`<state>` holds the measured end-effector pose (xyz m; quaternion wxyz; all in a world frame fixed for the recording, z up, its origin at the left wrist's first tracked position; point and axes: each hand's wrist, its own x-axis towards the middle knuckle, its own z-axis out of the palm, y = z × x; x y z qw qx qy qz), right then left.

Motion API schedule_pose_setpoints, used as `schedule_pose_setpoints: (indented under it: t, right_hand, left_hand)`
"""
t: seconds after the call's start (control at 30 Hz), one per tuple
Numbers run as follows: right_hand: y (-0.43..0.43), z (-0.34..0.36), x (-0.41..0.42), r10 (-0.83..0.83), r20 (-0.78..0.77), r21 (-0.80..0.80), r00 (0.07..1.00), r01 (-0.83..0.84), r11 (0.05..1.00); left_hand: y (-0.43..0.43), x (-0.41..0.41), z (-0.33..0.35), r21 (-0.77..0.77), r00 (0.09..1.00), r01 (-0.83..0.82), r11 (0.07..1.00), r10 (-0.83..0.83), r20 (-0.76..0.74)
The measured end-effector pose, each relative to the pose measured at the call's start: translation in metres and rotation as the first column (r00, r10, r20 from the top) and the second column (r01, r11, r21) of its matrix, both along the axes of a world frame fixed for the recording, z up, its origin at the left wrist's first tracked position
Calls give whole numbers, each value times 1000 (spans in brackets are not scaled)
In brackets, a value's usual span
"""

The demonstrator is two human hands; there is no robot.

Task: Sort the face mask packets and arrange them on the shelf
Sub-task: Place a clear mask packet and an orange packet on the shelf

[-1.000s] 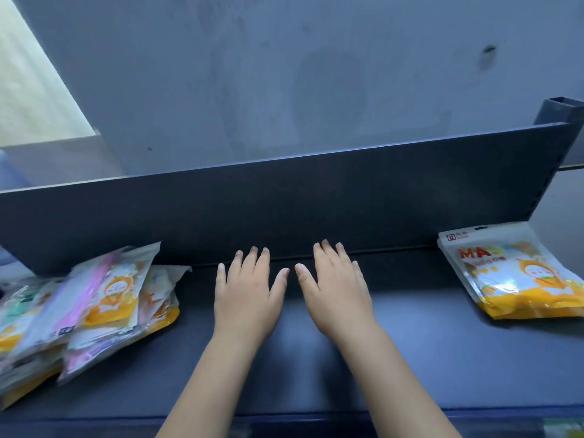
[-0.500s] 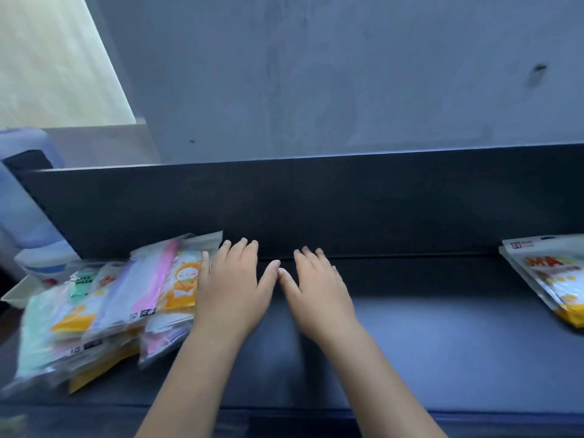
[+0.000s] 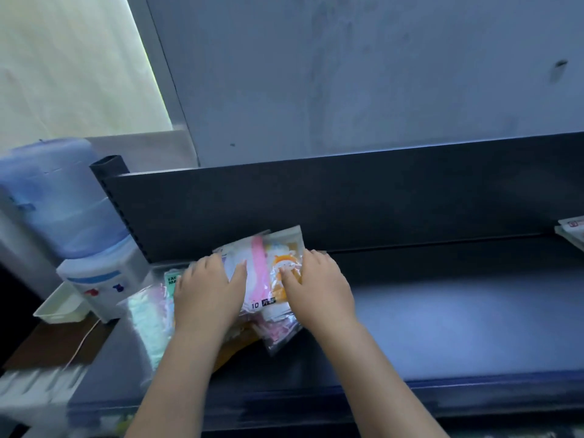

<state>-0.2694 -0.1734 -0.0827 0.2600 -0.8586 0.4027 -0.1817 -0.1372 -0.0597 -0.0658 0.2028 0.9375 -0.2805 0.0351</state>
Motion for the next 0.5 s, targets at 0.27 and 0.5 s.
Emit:
schedule_pose_setpoints:
  t: [0.27,0.5]
  right_hand:
    - [19,0,11,-141,118,221,983,113,969]
    - [18,0,9,-334,537,498,774,28,867]
  left_hand:
    - [15,-1,-5,-128,949,-15,992,-27,-313]
    - [16,0,-6,-554,885,-107,826,-174,-431]
